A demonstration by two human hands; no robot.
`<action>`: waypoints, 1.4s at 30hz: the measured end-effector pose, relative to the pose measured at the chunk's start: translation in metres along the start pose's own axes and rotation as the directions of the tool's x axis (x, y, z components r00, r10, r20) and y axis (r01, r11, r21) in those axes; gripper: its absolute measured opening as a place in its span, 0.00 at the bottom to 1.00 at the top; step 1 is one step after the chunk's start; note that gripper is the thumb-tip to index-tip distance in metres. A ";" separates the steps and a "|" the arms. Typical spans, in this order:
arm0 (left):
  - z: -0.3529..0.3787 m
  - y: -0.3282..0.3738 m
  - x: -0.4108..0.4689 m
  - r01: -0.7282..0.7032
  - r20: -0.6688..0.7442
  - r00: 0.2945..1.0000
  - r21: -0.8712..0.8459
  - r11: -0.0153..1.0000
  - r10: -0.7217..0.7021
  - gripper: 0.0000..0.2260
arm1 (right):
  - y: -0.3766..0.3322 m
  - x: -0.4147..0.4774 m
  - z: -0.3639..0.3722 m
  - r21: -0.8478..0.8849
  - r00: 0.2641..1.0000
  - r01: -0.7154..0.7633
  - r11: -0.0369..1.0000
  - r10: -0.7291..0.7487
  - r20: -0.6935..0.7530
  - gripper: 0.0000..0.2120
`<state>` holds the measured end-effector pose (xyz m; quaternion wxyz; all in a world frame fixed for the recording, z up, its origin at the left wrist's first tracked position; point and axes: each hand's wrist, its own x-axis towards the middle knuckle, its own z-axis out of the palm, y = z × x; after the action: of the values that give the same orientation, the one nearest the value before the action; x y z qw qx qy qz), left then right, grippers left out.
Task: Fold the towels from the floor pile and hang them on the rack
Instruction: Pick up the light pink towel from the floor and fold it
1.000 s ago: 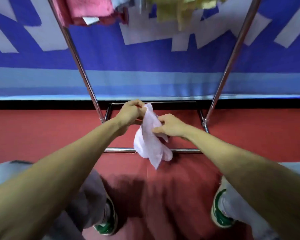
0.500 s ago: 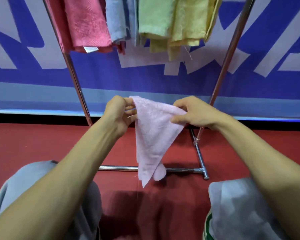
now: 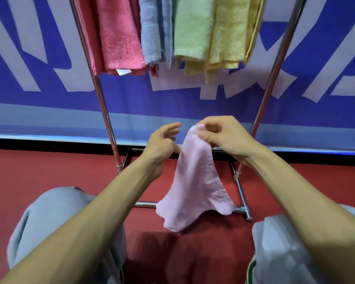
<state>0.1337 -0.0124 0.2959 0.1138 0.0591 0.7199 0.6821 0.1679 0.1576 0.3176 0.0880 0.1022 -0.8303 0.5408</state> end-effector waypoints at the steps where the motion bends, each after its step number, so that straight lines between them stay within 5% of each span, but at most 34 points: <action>1: 0.001 0.000 -0.003 0.012 0.063 0.998 -0.026 1.000 -0.011 0.31 | 0.000 -0.001 0.003 -0.031 1.000 0.008 0.999 -0.007 0.027 0.05; 5: -0.002 -0.001 -0.007 0.046 0.248 0.968 -0.018 0.999 -0.040 0.22 | 0.000 -0.003 0.005 -0.044 1.000 0.001 0.999 -0.001 -0.003 0.03; 13: 0.005 -0.001 -0.014 -0.274 0.175 0.956 0.247 0.930 0.235 0.02 | 0.005 -0.003 -0.003 -0.035 0.986 -0.099 0.994 0.093 -0.141 0.12; 20: 0.003 0.007 -0.013 -0.329 0.142 0.942 0.227 0.917 0.303 0.11 | 0.006 -0.007 0.001 -0.057 0.989 -0.099 0.993 0.105 0.100 0.17; 25: -0.002 0.016 -0.009 -0.266 -0.054 0.960 0.126 0.956 0.274 0.10 | 0.027 -0.001 0.007 -0.271 0.980 -0.054 0.961 0.103 0.172 0.03; 32: -0.013 0.020 -0.004 -0.250 -0.190 0.951 -0.007 0.968 0.245 0.10 | 0.038 -0.003 0.021 -0.280 0.914 -0.133 0.951 0.227 0.335 0.06; 36: -0.021 0.029 -0.001 -0.383 -0.416 0.858 -0.127 0.915 0.302 0.08 | 0.055 -0.004 0.024 -0.588 0.893 -0.006 0.809 0.269 0.362 0.05; 42: -0.049 0.032 0.012 -0.303 -0.641 0.767 -0.330 0.894 0.023 0.11 | 0.069 -0.007 0.014 -0.651 0.878 -0.102 0.752 0.376 0.297 0.11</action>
<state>0.1080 -0.0546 0.3292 -0.1811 -0.1307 0.5469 0.8069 0.1557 0.1725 0.2493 -0.1311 0.0690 -0.9659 0.2121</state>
